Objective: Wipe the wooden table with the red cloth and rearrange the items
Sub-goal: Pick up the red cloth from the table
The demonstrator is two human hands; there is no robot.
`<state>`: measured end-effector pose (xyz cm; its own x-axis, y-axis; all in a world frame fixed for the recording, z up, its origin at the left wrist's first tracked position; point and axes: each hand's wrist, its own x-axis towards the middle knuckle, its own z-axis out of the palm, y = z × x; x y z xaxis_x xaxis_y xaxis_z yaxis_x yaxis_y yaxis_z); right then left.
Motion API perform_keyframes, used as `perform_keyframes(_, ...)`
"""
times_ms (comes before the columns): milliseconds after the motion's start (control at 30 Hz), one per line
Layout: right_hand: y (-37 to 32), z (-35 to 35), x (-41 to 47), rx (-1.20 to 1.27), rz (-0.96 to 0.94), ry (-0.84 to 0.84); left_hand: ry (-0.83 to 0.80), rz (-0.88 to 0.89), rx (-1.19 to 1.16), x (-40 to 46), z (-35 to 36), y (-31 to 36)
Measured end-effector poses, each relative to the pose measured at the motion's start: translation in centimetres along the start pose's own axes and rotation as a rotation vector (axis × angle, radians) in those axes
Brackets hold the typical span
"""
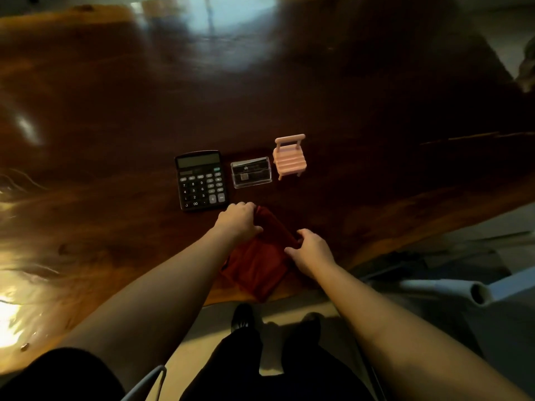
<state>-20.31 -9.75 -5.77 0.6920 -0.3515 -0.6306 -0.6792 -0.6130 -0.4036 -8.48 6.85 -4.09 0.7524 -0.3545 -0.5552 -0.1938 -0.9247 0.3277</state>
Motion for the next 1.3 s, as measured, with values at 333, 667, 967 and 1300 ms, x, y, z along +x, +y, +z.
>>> perform_keyframes(333,-0.8,-3.0,-3.4,0.137,-0.166,-0.115,-0.109,0.08,-0.244,-2.1,-1.6,-1.4)
perform_keyframes(667,0.1,-11.3,-13.4,0.331,-0.288,0.175,-0.208,0.39,-0.577,-7.5,-7.7,3.1)
perform_keyframes(967,8.9,-16.5,-23.9,0.606,-0.163,0.574,-0.428,0.729,-0.589,-11.1,-7.2,17.1)
perform_keyframes(1300,23.1,-18.7,-31.5,0.762,0.04,0.797,-0.562,0.829,-0.294,-16.7,0.2,33.6)
